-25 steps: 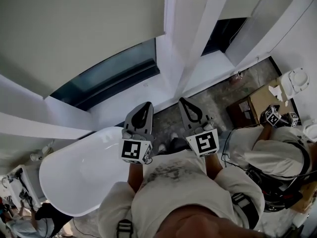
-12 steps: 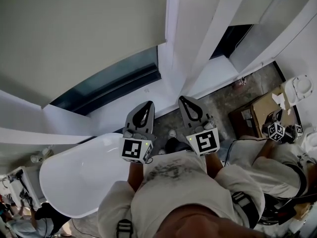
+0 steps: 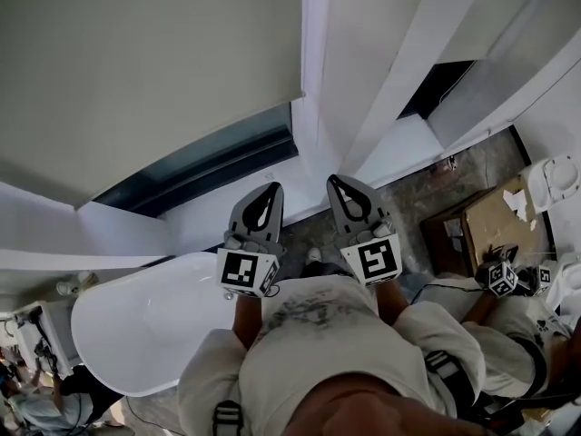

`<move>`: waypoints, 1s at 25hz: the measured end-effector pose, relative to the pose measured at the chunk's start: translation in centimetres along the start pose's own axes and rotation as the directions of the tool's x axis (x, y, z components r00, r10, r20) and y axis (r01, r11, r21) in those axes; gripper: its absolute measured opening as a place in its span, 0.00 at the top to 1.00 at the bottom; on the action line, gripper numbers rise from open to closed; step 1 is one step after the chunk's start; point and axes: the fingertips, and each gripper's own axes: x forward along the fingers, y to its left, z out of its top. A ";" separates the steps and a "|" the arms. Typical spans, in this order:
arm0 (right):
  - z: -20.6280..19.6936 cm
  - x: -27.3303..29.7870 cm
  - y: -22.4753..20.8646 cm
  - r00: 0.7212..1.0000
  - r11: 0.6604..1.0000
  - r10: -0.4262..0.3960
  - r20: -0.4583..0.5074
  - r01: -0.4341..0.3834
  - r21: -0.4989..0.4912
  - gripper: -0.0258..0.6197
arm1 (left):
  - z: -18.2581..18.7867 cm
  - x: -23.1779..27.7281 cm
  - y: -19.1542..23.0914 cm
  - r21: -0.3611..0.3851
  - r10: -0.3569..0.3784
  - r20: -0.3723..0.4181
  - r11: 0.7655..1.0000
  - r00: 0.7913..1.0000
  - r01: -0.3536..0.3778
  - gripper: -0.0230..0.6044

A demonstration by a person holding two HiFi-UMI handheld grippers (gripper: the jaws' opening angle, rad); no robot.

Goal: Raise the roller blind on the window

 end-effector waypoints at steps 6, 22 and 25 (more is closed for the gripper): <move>-0.9 1.5 -2.6 1.000 1.000 0.000 -0.018 0.000 0.008 0.86 | 0.4 2.7 0.4 0.013 0.016 0.004 1.000 1.000 -0.016 0.95; -2.9 7.7 -5.6 0.995 0.997 -0.074 -0.065 0.076 0.030 0.86 | -0.6 10.0 5.0 0.023 -0.094 -0.022 0.995 0.995 0.094 0.95; -3.2 9.0 -6.3 0.993 0.995 -0.095 -0.076 0.097 0.030 0.86 | -0.8 11.8 5.8 0.016 -0.130 -0.025 0.991 0.991 0.130 0.95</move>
